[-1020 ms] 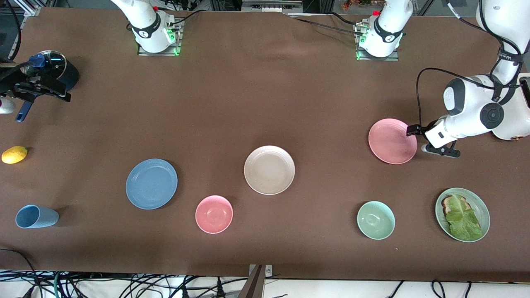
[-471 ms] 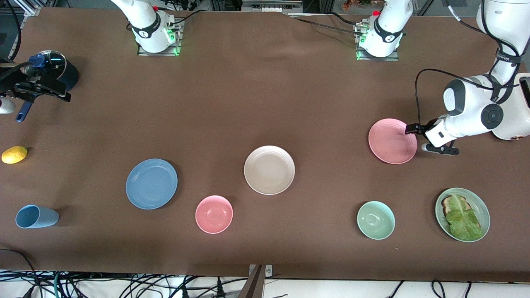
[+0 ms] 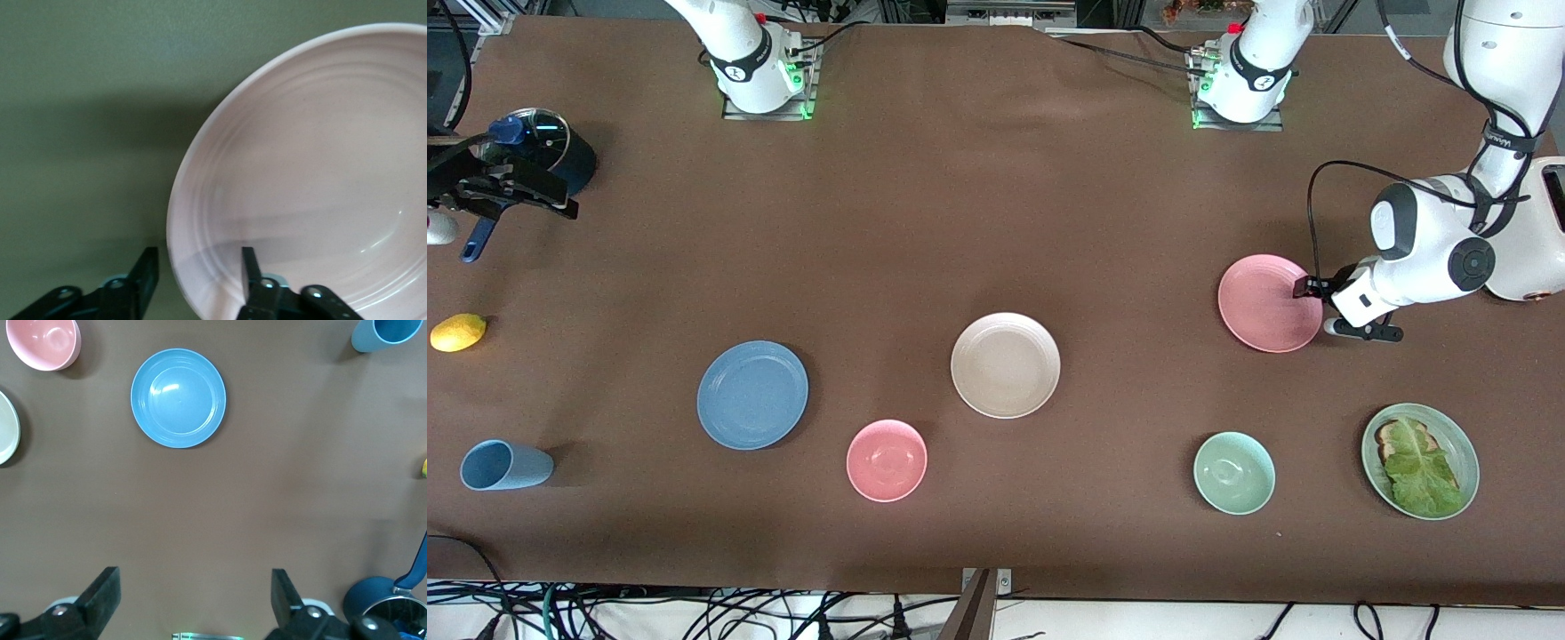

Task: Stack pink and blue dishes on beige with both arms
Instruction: 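Carry the pink plate with the left gripper onto the beige plate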

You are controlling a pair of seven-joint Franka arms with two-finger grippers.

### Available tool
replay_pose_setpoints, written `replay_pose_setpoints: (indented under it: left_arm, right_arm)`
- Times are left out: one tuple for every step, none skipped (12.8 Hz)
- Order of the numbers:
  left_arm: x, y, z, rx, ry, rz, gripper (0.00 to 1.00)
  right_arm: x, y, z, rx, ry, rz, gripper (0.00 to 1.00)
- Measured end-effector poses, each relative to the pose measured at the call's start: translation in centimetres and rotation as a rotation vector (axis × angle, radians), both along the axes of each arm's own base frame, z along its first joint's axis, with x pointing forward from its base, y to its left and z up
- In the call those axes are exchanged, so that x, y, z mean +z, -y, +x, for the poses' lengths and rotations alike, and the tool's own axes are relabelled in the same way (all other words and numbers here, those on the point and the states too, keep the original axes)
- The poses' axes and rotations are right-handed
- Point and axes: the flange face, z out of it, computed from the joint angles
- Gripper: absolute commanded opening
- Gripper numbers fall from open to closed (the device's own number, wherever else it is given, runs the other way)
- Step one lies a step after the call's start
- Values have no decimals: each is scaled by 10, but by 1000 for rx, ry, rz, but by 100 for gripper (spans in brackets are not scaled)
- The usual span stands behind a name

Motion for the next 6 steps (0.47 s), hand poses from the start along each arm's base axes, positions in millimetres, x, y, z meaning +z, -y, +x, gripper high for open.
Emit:
replay_pose_setpoints:
  left_arm:
    - [2,3,6,-7,-7,-2,0]
    - [4,9,12,-18,-12,-3,0]
    - [5,17,18,-23,-19,-2,0]
    - [8,23,24,-23,-25,1,0]
    - [15,27,30,-24,-38,2,0]
    - [23,32,36,-23,-53,4,0]
  right_arm:
    - [0,0,0,0,0,0,100]
    - [0,0,0,0,0,0,100]
    - [-1,1,1,-1,0,0,100]
    - [-2,1,1,-2,-2,0,100]
    - [-3,2,1,-3,-3,0,100]
    - [-3,2,2,-3,-3,0,100]
